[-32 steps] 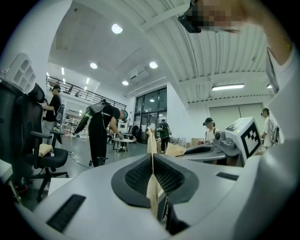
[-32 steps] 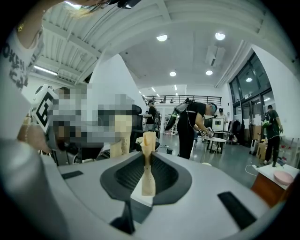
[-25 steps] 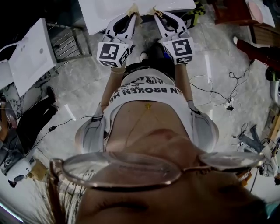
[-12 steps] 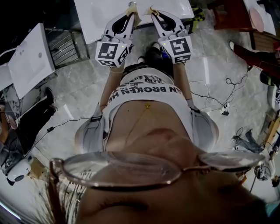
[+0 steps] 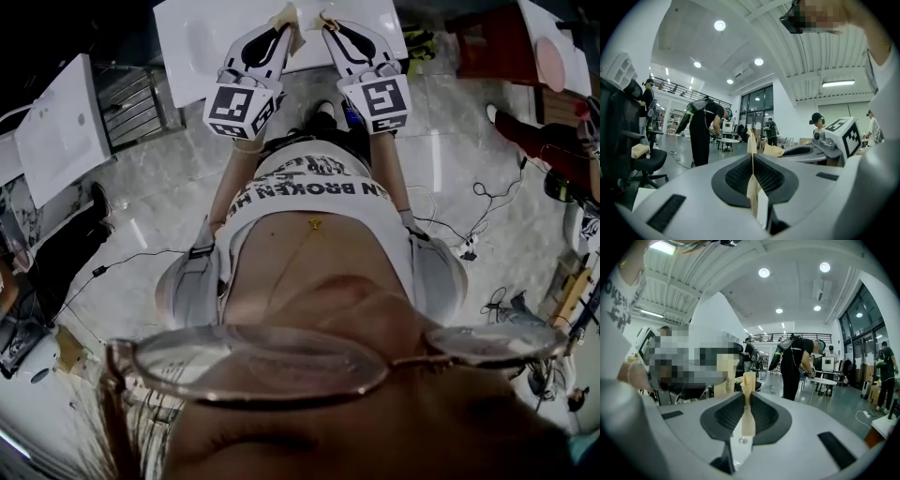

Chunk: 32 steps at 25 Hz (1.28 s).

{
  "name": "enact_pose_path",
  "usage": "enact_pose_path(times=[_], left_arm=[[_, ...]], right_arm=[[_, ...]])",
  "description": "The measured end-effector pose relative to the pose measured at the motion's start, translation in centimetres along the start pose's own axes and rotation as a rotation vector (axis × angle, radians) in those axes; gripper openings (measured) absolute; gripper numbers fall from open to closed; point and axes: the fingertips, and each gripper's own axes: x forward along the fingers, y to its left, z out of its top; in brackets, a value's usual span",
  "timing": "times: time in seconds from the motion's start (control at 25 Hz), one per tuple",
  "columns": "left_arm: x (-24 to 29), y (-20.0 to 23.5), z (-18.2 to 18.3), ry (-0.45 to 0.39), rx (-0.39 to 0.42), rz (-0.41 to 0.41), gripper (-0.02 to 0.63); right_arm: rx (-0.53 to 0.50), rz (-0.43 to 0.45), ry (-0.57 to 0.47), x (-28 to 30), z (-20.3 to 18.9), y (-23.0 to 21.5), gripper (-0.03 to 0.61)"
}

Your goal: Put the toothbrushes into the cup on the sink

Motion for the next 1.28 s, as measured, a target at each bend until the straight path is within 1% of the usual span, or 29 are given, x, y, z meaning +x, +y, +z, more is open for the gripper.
enact_pose_path(times=[0.4,0.56,0.76,0.96,1.28], left_arm=[[4.4,0.4,0.0,-0.001,0.002,0.056,0.021],[5.0,0.8,-0.3,-0.007,-0.001,0.09,0.021],[5.5,2.2,-0.6,-0.003,-0.005,0.104,0.021],[6.5,3.3,-0.3,0.0,-0.007,0.066,0.021],[8.8,6.7,1.3,-0.008,0.012,-0.049,0.021]], right_arm=[[-0.016,0.058,-0.008,1.6,-0.5,-4.1,0.057],[-0.028,0.09,0.001,2.2,-1.3,-4.5,0.057],[-0.028,0.087,-0.001,3.4,-1.2,-5.1,0.057],[-0.013,0.039,0.006,4.2,-1.0,-5.9,0.057],[0.004,-0.069,0.012,7.2,0.5,-6.9,0.057]])
